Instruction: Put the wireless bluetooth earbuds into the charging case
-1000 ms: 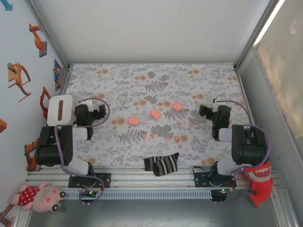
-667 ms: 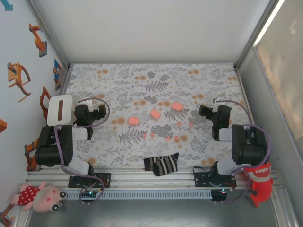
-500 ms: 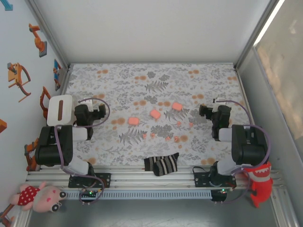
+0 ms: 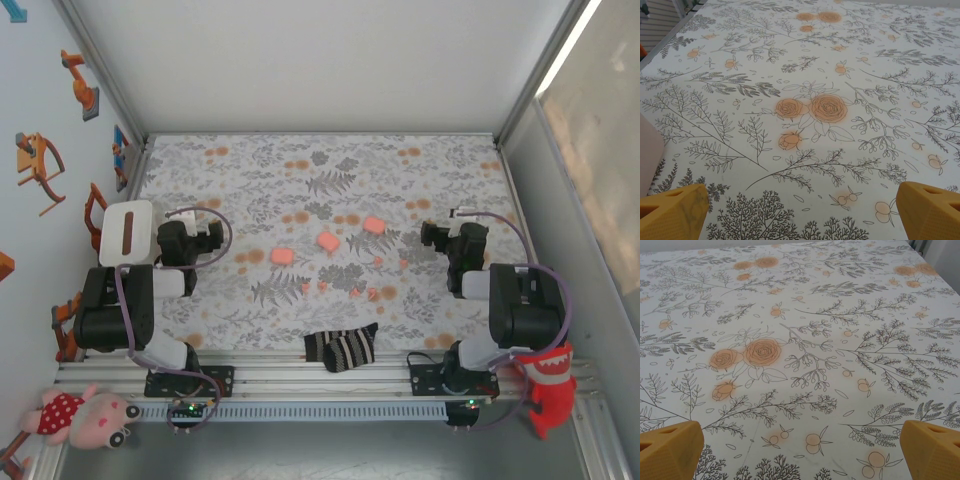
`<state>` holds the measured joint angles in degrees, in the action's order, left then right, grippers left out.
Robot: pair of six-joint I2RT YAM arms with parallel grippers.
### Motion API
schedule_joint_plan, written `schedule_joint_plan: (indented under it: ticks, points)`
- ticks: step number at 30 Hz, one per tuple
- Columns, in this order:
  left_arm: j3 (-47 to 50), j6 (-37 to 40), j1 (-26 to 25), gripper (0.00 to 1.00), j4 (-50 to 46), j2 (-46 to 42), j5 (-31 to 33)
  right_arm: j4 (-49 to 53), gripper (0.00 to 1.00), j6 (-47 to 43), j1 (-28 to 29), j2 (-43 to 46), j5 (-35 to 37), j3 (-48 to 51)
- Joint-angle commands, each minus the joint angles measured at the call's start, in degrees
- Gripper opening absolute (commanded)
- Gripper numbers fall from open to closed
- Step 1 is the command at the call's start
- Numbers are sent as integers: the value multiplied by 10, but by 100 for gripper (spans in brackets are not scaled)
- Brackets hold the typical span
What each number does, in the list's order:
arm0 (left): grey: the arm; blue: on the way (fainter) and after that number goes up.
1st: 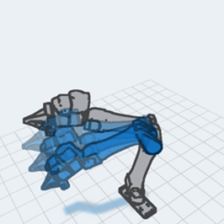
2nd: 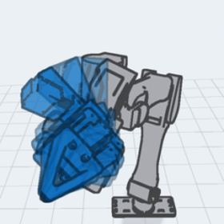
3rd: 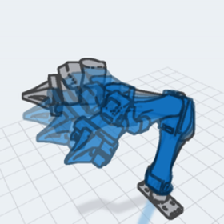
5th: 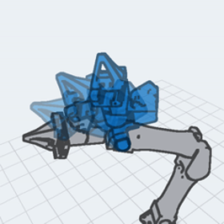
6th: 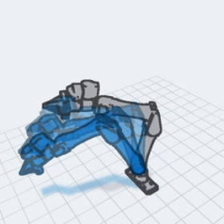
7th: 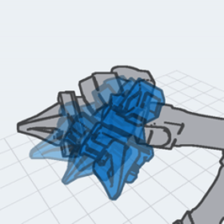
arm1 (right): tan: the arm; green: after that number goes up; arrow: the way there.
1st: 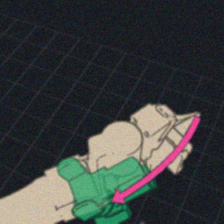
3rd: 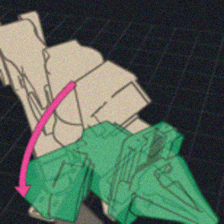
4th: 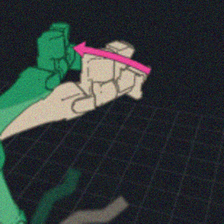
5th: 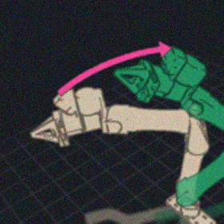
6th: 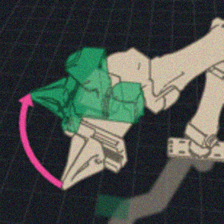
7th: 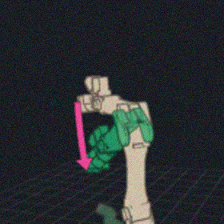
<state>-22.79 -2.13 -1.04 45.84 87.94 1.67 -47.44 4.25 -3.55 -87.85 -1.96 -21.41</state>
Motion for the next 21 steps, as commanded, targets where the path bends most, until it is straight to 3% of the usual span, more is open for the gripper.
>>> schedule_joint_plan:
  ticks: [1,4,6,11,15,18,21]
  points:
    - [-12,3,2,96,10,4,-4,-17,100,-2,3,-5,5,-13]
    - [-10,2,2,96,10,2,-4,-17,99,-2,2,-5,6,-13]
    - [-11,3,2,96,14,-2,-3,35,99,2,3,13,13,-34]
    - [-76,1,-4,96,-172,-93,22,165,99,0,3,69,9,-86]
    - [-102,-9,-27,96,-230,-160,58,209,99,11,2,121,4,-106]
    - [-161,-56,-37,96,-356,-193,77,296,97,25,3,140,-45,-165]
    - [-227,-118,-41,96,-490,-215,57,390,97,44,6,140,-100,-236]
